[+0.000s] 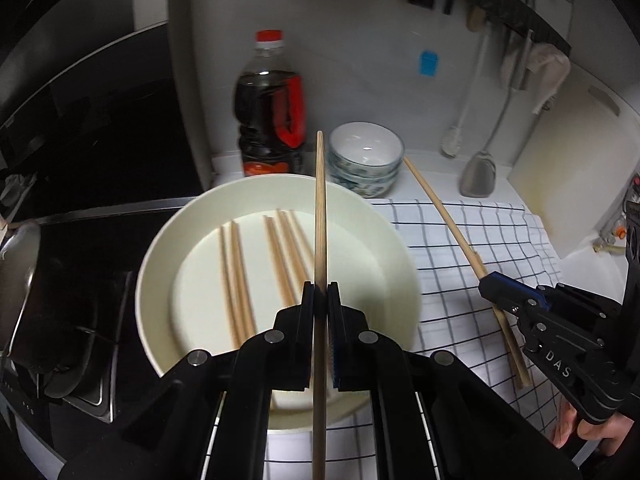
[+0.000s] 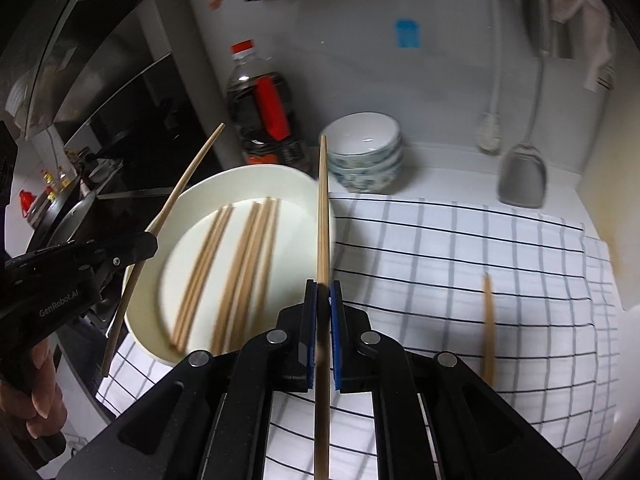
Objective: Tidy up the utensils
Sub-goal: 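Lift both held chopsticks and carry them over the white bowl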
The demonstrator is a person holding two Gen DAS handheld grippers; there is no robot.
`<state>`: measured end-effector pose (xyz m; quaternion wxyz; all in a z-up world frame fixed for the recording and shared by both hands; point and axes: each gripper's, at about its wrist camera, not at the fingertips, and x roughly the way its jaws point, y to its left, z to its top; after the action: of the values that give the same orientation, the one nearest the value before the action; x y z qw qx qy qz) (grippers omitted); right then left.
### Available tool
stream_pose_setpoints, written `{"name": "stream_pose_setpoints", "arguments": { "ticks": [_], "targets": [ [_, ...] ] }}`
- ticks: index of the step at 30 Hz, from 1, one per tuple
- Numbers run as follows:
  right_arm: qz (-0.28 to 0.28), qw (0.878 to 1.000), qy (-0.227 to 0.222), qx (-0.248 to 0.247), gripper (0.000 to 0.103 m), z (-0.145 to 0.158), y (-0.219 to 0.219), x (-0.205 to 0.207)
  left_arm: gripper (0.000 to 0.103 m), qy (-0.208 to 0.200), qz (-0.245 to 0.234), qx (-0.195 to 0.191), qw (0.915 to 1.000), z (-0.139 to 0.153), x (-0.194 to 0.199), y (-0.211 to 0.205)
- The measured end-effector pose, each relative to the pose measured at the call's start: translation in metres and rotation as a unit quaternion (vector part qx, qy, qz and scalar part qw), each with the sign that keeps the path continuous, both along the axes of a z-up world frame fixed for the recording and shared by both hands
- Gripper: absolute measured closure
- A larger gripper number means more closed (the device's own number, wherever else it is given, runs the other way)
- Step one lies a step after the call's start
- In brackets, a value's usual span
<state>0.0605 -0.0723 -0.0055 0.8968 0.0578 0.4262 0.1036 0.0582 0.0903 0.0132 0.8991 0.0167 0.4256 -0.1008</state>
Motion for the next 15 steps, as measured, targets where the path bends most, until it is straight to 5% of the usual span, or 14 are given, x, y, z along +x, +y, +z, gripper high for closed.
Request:
{"name": "stream_pose_setpoints", "arguments": {
  "ticks": [15],
  "targets": [
    [0.038, 0.998, 0.051, 0.013, 0.097, -0.031, 0.075, 0.063, 0.096, 0.038, 0.033, -0.007, 0.9987, -0.044, 0.049, 0.057]
  ]
}}
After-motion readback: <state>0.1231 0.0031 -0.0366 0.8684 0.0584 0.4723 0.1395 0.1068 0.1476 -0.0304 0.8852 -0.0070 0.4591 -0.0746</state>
